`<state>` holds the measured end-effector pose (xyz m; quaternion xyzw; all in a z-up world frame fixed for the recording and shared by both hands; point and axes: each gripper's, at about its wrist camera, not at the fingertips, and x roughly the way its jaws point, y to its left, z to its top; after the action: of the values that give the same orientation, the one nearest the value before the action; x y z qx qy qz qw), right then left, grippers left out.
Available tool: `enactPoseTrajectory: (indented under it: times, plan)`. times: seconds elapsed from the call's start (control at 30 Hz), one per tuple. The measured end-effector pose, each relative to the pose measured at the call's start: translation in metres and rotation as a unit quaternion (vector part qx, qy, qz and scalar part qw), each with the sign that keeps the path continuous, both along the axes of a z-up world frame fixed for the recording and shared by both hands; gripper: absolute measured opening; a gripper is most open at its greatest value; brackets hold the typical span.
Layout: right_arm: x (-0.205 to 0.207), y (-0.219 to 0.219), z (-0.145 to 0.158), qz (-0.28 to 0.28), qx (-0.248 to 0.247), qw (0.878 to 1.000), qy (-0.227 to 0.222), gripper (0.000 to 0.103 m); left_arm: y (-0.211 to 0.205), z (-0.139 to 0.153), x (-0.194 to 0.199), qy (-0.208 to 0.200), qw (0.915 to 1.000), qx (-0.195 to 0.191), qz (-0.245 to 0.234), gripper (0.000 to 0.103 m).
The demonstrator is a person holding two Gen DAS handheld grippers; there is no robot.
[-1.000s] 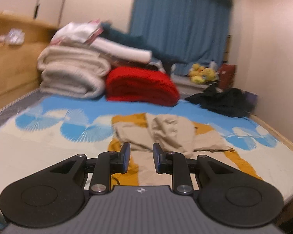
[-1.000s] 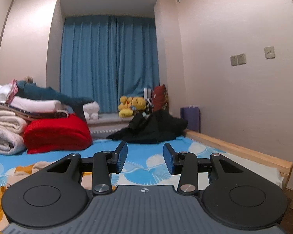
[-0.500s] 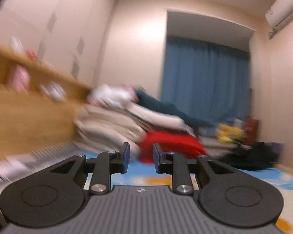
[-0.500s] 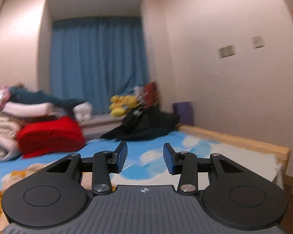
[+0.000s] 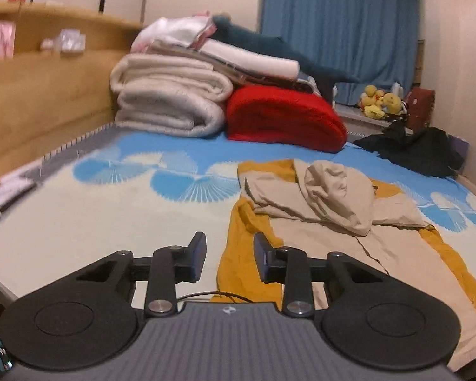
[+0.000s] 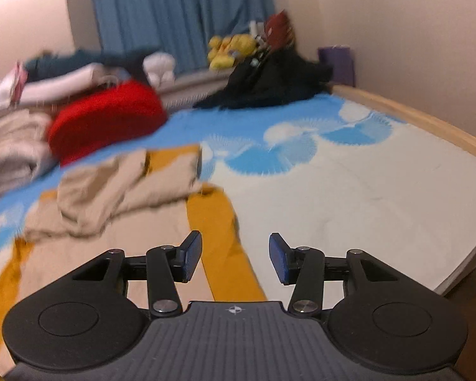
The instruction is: Fold large clothes
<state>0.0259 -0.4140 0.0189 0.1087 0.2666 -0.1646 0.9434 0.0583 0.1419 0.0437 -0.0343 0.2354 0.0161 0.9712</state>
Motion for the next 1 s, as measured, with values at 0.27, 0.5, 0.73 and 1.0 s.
enactPoseTrajectory:
  times: [0.27,0.5,0.73,1.0]
  plan:
    - [-0.033,-0.004,0.027,-0.057,-0.051,0.991,-0.113,0.049,-0.004,0.098,-0.041,-0.110,0.9938,-0.003,-0.016,0.036]
    - [-0.067,-0.022,0.048,-0.135,-0.048,0.969,-0.203,0.049,-0.039,0.231,-0.114,-0.211,0.9748,0.028,-0.068,0.037]
    - [-0.069,-0.036,0.041,-0.100,-0.011,0.978,-0.185,0.053,-0.050,0.195,-0.094,-0.167,0.9838,0.016,-0.064,0.044]
    - [-0.009,-0.040,-0.022,-0.022,0.077,0.997,0.016,0.053,-0.034,0.011,0.006,-0.008,0.9995,0.028,-0.016,0.043]
